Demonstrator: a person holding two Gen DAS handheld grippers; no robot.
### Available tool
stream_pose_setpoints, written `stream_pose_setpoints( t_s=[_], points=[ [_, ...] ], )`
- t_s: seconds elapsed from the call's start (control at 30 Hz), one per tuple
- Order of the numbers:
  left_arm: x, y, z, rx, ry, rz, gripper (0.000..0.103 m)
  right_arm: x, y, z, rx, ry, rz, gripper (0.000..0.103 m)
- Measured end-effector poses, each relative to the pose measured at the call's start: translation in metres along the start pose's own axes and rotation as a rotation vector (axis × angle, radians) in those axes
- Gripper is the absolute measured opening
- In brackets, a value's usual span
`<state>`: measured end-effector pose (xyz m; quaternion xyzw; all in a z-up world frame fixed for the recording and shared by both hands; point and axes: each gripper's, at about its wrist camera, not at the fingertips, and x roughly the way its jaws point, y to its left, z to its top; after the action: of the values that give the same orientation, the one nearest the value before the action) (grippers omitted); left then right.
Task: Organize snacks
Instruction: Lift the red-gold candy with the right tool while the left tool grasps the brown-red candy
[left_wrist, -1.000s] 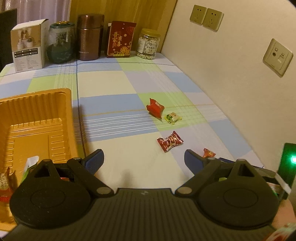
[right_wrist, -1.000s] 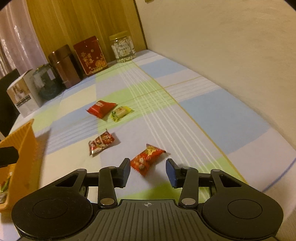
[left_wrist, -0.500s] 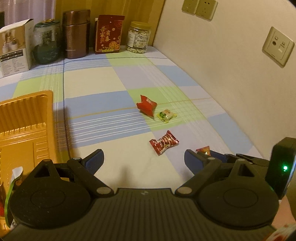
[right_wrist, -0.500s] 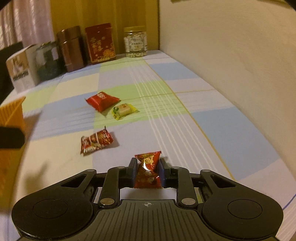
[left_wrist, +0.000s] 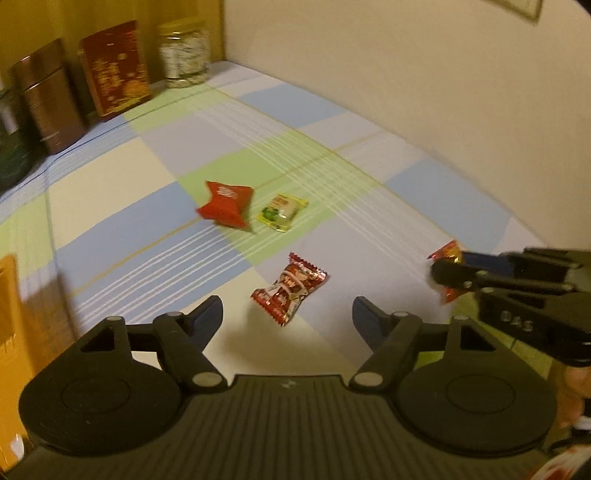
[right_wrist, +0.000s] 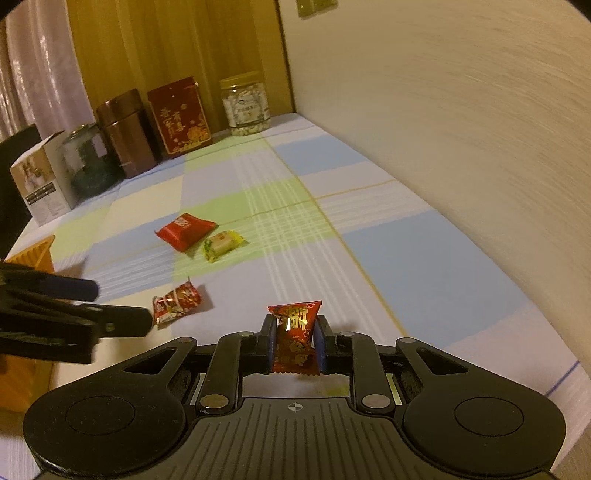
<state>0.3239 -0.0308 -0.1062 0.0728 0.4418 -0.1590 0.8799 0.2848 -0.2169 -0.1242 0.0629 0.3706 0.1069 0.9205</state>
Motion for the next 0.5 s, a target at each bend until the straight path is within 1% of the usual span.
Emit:
stream_pose_setpoints(
  t_s=[0.03,0.1,0.17,0.23,0.3,0.43,0.5],
  points=[
    [0.005,-0.002,0.002,0.024,0.007,0.008,0.073,0.000,-0.002,0.000,0.004,0.004,-0.003,0.021],
    [0.015,-0.005,0.005,0.059,0.019,0.020,0.067,0.002,-0.006,-0.001,0.013,0.012,-0.007,0.021],
    [0.024,-0.006,0.007,0.079,0.031,0.014,0.063,0.003,-0.009,-0.002,0.015,0.016,-0.011,0.021],
    [0.033,-0.004,0.009,0.081,0.040,-0.004,0.060,0.004,-0.011,-0.002,0.017,0.016,-0.014,0.021],
    [0.040,-0.002,0.010,0.084,0.045,-0.014,0.054,0.004,-0.012,-0.003,0.021,0.017,-0.015,0.021],
    [0.046,0.002,0.010,0.066,0.034,-0.033,0.050,0.006,-0.013,-0.003,0.026,0.022,-0.013,0.021],
    [0.046,0.003,0.011,0.062,0.034,-0.037,0.045,0.008,-0.013,-0.003,0.030,0.026,-0.012,0.021]
  ],
)
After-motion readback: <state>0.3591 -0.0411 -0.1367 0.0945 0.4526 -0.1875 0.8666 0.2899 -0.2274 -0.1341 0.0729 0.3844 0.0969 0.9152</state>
